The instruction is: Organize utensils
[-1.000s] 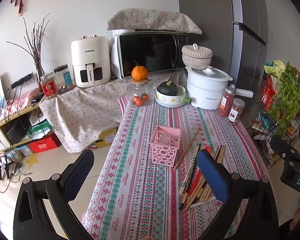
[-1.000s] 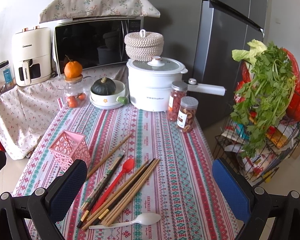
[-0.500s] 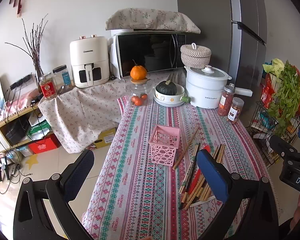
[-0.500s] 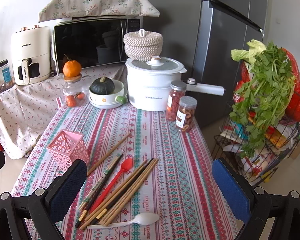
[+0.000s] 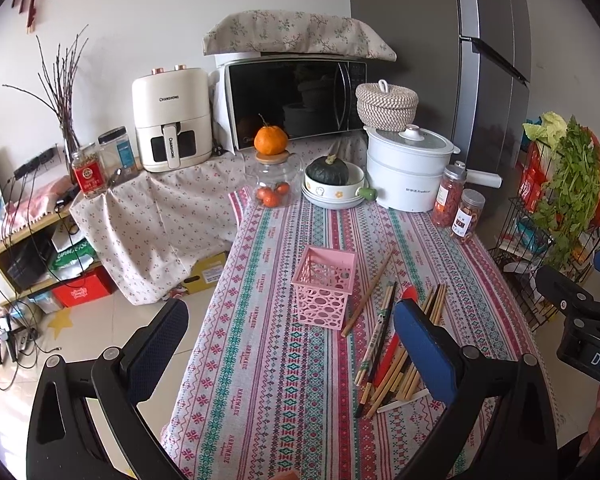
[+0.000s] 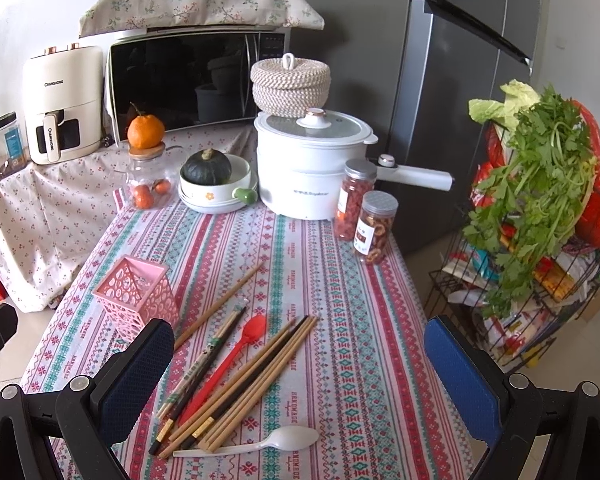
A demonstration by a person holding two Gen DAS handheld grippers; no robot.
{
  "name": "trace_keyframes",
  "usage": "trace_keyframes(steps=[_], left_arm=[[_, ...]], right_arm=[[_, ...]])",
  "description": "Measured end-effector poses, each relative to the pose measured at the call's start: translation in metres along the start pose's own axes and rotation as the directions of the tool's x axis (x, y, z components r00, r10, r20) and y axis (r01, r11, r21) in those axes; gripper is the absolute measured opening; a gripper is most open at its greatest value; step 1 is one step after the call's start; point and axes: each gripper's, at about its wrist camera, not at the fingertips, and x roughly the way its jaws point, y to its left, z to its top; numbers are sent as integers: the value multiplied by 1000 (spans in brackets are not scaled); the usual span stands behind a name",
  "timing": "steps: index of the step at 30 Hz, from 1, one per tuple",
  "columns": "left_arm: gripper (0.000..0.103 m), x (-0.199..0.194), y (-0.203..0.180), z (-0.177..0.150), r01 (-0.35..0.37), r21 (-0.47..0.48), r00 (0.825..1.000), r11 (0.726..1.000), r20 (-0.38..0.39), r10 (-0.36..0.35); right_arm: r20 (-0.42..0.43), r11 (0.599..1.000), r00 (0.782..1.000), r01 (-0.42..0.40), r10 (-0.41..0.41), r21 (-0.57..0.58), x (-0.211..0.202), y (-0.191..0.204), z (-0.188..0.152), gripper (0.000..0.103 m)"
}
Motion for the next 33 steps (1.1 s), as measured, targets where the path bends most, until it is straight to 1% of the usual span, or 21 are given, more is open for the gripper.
trace_keyframes(steps=[1, 3, 6, 8, 10, 13, 14, 15, 17, 18, 19, 20, 22, 25, 26, 27, 28, 29, 30, 31, 33], left_arm=[[103, 4, -2, 2, -2, 12, 1000, 1000, -1, 2], [103, 13, -5, 6, 5, 50, 1000, 999, -2, -5], [103, 33, -9, 14, 22, 103, 999, 994, -34, -19], [103, 51, -13, 22, 42, 136, 997, 990, -76, -32], [103, 76, -19, 29, 84, 171, 987, 982, -150, -58], [102, 111, -28, 35, 136, 185, 970, 973, -225, -93], [99, 124, -33, 37, 149, 185, 963, 971, -251, -100], [93, 137, -37, 40, 164, 182, 954, 969, -280, -108], [84, 159, -45, 48, 201, 161, 930, 966, -342, -136], [82, 170, -51, 53, 223, 146, 917, 964, -368, -156], [80, 179, -58, 59, 238, 138, 908, 961, -382, -170], [79, 186, -64, 64, 248, 139, 905, 959, -387, -178], [77, 203, -85, 74, 272, 166, 893, 948, -410, -184], [69, 239, -115, 84, 298, 196, 860, 934, -480, -174], [62, 253, -123, 86, 299, 198, 850, 934, -500, -166], [56, 269, -131, 87, 303, 192, 833, 933, -529, -162], [52, 285, -138, 88, 312, 180, 816, 933, -554, -166], [44, 301, -144, 88, 320, 163, 798, 933, -577, -173], [39, 315, -150, 88, 325, 148, 785, 934, -593, -180], [38, 329, -156, 86, 323, 140, 777, 936, -604, -177], [31, 354, -167, 80, 307, 148, 766, 940, -624, -152]], right_arm=[[-4, 1000, 1000, -21, 21, -15, 4, 1, 4, 103], [-45, 998, 998, -38, 36, -43, 16, 3, 11, 103], [-101, 996, 994, -46, 38, -78, 38, 3, 21, 103], [-145, 995, 988, -58, 46, -80, 54, 1, 24, 103], [-202, 995, 977, -78, 65, -58, 74, -5, 25, 103], [-292, 995, 951, -104, 103, 12, 108, -20, 18, 103], [-313, 993, 943, -109, 116, 40, 119, -25, 14, 103], [-326, 992, 937, -107, 124, 68, 129, -32, 10, 102], [-354, 989, 927, -94, 127, 111, 151, -45, 0, 97], [-395, 989, 910, -85, 126, 119, 164, -51, -4, 93], [-433, 988, 891, -89, 135, 126, 176, -55, -8, 87], [-452, 984, 878, -102, 159, 146, 186, -59, -9, 86], [-462, 972, 864, -118, 201, 202, 202, -69, -11, 84], [-489, 957, 837, -128, 246, 262, 222, -78, -14, 79], [-499, 955, 830, -124, 248, 268, 227, -79, -15, 79], [-508, 954, 824, -123, 251, 273, 231, -80, -16, 78], [-514, 953, 819, -124, 256, 277, 235, -81, -17, 78], [-520, 953, 815, -120, 255, 278, 239, -83, -16, 77], [-525, 954, 814, -114, 250, 278, 243, -86, -17, 74], [-528, 953, 812, -109, 250, 284, 246, -89, -17, 74], [-538, 945, 803, -92, 257, 313, 254, -99, -21, 74]])
